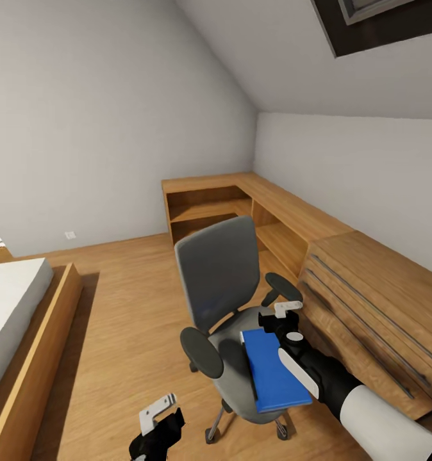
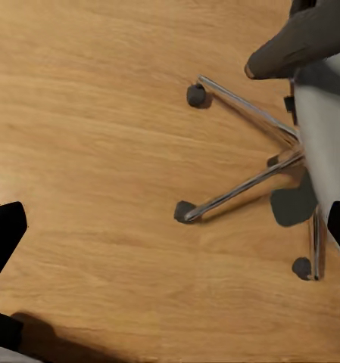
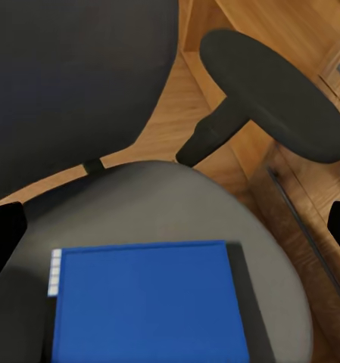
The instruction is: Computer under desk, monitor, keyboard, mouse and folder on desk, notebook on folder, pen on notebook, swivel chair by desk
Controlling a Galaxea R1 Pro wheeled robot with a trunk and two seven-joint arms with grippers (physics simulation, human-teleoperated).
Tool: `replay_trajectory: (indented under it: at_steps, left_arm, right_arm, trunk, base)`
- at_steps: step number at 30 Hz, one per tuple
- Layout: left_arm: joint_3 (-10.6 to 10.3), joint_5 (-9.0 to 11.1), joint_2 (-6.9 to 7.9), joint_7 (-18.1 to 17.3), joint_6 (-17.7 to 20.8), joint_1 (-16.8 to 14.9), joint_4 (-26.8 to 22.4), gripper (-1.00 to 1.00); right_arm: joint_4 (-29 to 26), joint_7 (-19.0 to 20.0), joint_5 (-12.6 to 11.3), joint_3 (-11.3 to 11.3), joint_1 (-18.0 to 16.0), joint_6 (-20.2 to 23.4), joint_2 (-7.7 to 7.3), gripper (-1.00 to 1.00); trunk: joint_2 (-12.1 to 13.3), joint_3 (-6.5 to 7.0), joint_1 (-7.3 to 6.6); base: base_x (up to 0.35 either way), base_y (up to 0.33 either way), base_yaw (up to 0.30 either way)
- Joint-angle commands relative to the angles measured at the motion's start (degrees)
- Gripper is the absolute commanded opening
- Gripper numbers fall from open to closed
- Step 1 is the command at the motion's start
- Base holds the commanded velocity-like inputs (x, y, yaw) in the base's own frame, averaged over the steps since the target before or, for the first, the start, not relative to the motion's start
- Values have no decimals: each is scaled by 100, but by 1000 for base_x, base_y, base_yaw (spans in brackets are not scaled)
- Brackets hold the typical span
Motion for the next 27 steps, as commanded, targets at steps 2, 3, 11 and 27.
replay_trajectory:
  at_steps: [2,3,11,27]
  left_arm:
    - [200,86,10,22,402,-61,-85,100]
    - [310,116,14,19,533,-97,-100,100]
    - [1717,650,176,-33,1512,-444,-236,100]
    - [1938,742,351,-13,1596,-499,-371,100]
  right_arm:
    - [-19,-50,-29,28,-7,25,-14,100]
    - [-21,-49,-29,27,-7,25,-16,100]
    - [-48,-48,-41,9,-7,25,-36,100]
    - [-253,-53,-49,-34,-7,24,-49,100]
  trunk:
    - [-86,-42,45]
    - [-126,-60,67]
    - [-447,-203,243]
    - [-687,-311,375]
  base:
    - [0,0,0]
    - [0,0,0]
    - [0,0,0]
    - [0,0,0]
